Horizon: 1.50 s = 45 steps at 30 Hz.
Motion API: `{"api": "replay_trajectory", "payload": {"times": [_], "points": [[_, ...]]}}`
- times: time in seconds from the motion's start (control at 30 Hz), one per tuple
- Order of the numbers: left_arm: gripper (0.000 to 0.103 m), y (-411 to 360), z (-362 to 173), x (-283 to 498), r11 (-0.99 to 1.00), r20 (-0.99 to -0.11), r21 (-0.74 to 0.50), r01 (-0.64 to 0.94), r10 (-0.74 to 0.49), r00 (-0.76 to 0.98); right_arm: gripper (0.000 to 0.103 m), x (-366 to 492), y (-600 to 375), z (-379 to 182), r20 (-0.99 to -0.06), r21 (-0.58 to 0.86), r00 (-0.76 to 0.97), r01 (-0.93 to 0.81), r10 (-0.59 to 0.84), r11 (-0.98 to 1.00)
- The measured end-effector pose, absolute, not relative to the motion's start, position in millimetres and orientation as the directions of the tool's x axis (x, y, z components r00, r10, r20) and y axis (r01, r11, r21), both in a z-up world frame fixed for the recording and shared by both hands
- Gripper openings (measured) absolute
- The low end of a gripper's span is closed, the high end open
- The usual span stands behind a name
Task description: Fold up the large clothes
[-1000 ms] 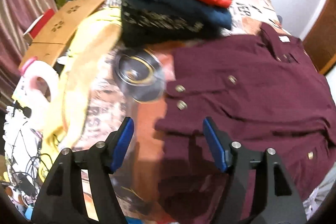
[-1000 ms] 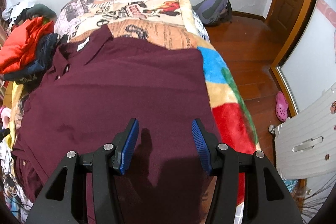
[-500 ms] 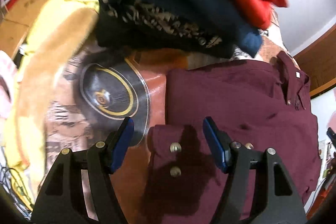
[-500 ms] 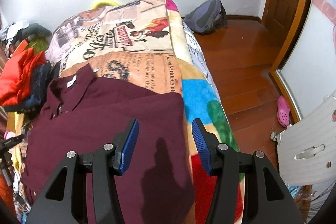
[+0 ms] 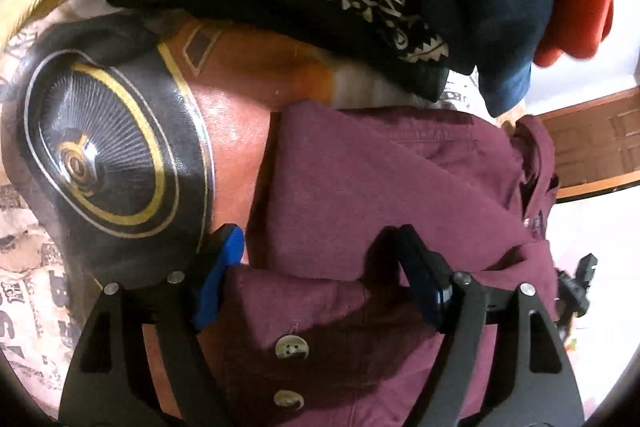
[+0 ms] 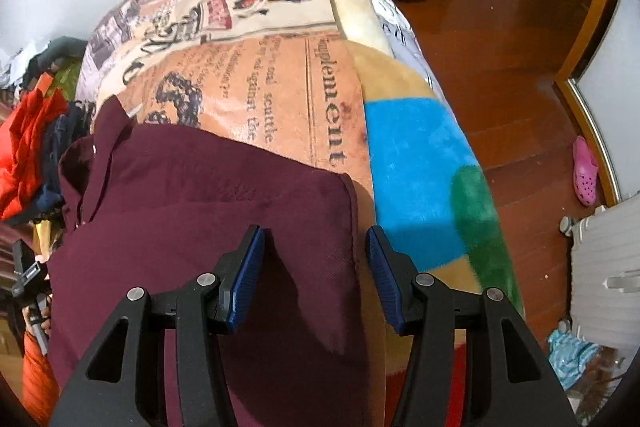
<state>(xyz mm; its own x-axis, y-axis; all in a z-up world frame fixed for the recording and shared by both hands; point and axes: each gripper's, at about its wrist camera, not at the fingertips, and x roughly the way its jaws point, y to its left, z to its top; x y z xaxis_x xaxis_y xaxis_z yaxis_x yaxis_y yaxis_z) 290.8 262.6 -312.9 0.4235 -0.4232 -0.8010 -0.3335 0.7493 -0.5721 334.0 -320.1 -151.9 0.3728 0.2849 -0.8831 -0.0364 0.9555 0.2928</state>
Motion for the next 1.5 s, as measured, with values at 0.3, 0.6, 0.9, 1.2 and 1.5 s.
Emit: {"api": "replay_trajectory", "payload": {"times": [0.3, 0.6, 0.9, 1.2, 1.5], "points": [[0.013, 203.4, -262.7, 292.6, 0.936, -0.885, -0.255, -0.242, -0.125, 0.449, 0.009, 314.7, -310.4, -104.1, -0.83, 0.22, 0.514, -0.06, 0.219, 0.974], [0.01, 216.1, -170.7, 282.2, 0.938, -0.783, -0.147, -0.314, 0.084, 0.617, 0.007, 321.0, -292.4, -52.5, -0.767, 0.167, 0.606, -0.132, 0.213, 0.977], [0.012, 234.1, -161.6, 288.2, 0.945, -0.807, -0.174, -0.277, 0.024, 0.589, 0.008, 344.3, -299.6, -95.2, -0.834, 0.137, 0.532, -0.053, 0.144, 0.989], [0.027, 228.6, -225.9, 282.3, 0.953, -0.909, 0.011, -0.303, 0.136, 0.394, 0.014, 323.3, -302.0, -105.4, -0.899, -0.014, 0.437, -0.054, 0.011, 0.998], [0.054, 191.0, -187.9, 211.2, 0.975, -0.869, -0.066, -0.213, 0.049, 0.493, 0.065, 242.4, -287.0, -52.4, -0.8, -0.071, 0.599, -0.162, 0.041, 0.984]]}}
